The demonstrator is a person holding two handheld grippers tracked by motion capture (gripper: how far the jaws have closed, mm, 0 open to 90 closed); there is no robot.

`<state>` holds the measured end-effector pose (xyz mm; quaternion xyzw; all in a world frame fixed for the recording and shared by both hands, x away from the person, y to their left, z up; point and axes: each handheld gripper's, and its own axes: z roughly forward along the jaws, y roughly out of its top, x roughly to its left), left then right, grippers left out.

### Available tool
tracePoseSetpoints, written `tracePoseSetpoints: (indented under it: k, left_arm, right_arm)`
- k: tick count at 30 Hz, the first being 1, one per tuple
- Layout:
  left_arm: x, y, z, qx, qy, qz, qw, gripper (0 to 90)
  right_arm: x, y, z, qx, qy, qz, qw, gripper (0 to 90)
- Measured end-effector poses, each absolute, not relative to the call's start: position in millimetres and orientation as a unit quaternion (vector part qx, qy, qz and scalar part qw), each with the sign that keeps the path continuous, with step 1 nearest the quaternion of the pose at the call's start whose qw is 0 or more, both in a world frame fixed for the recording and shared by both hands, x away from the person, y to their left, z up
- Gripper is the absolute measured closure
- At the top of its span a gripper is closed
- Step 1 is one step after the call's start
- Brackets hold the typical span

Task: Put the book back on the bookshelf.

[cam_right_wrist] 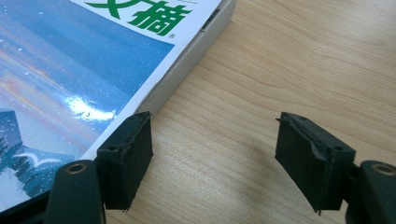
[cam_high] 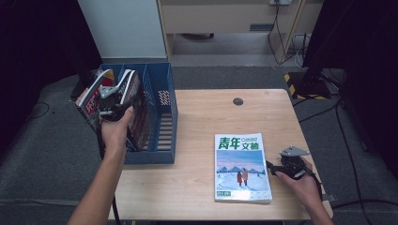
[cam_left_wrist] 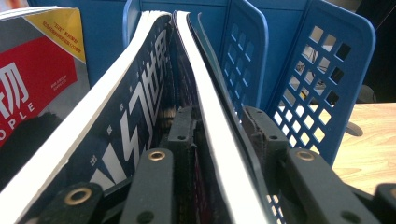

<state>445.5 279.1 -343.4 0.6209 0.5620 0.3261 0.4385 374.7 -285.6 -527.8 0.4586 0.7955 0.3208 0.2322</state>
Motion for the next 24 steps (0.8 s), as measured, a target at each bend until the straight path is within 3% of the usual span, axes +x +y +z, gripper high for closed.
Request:
tracePoseSetpoints:
  k: [8, 24]
  left_arm:
    - [442, 277, -342, 0.618, 0.56, 0.33, 0.442, 62.9]
    - [432, 283, -344, 0.611, 0.561, 0.338, 0.445, 68.8]
  right_arm:
    - [375, -286, -528, 0.459, 0.796, 0.32, 0.232, 27.3]
    - [375, -285, -528, 0.458, 0.796, 0.32, 0.233, 27.2]
